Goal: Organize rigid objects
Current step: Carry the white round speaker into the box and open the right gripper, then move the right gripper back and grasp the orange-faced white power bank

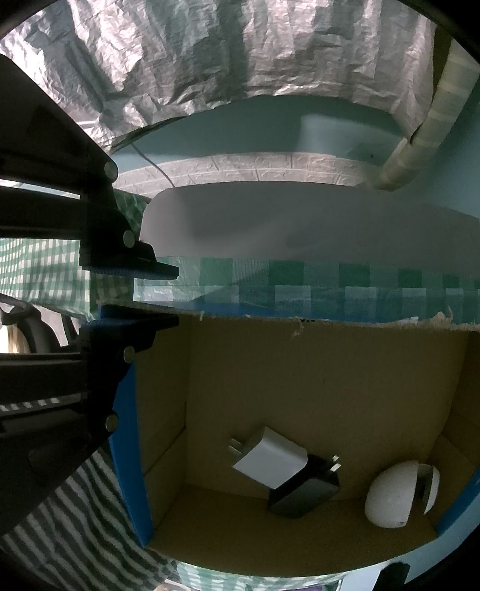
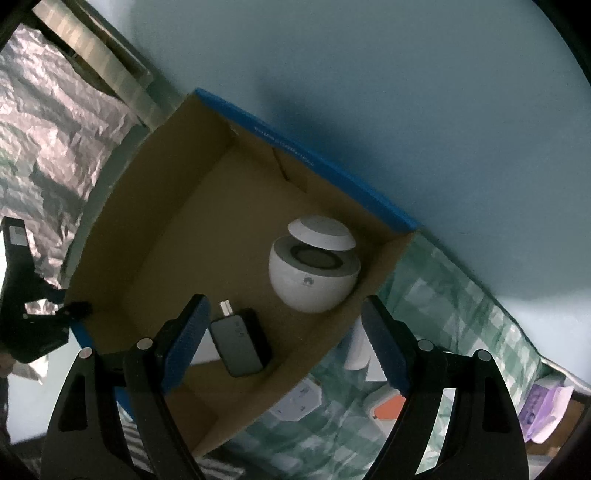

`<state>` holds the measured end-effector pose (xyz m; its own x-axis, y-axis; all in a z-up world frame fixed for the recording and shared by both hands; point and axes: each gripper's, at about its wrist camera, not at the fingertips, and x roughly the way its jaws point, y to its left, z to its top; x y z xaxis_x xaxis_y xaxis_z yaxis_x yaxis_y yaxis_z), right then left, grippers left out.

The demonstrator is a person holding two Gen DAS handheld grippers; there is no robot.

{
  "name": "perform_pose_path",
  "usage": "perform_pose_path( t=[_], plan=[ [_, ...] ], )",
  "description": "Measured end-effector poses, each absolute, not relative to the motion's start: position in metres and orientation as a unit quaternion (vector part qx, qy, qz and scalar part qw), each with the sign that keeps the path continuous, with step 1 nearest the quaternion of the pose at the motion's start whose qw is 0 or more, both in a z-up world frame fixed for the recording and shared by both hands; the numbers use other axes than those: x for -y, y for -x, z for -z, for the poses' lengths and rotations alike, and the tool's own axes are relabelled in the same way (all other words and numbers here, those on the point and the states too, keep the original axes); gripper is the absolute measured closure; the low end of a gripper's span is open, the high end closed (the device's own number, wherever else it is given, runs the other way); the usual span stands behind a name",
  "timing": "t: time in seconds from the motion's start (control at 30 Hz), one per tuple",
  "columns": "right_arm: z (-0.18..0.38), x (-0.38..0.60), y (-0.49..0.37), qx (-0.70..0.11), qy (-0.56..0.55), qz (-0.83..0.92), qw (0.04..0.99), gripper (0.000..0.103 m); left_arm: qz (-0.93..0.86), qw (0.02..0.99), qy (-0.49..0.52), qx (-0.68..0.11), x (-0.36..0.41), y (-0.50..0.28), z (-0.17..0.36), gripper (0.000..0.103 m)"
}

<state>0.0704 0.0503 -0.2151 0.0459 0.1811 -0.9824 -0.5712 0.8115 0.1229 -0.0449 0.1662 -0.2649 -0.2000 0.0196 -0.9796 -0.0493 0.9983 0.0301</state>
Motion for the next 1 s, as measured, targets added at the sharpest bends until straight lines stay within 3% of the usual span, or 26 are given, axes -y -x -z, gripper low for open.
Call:
perform_pose_path(
  t=[1.0],
  plan=[
    [0.134,0.01,-0.033,-0.599,0.14,-0.274,0.74,0.02,-0.036,0.638,0.02,-0.769,-0.169,0.046,0.26,0.085]
  ],
)
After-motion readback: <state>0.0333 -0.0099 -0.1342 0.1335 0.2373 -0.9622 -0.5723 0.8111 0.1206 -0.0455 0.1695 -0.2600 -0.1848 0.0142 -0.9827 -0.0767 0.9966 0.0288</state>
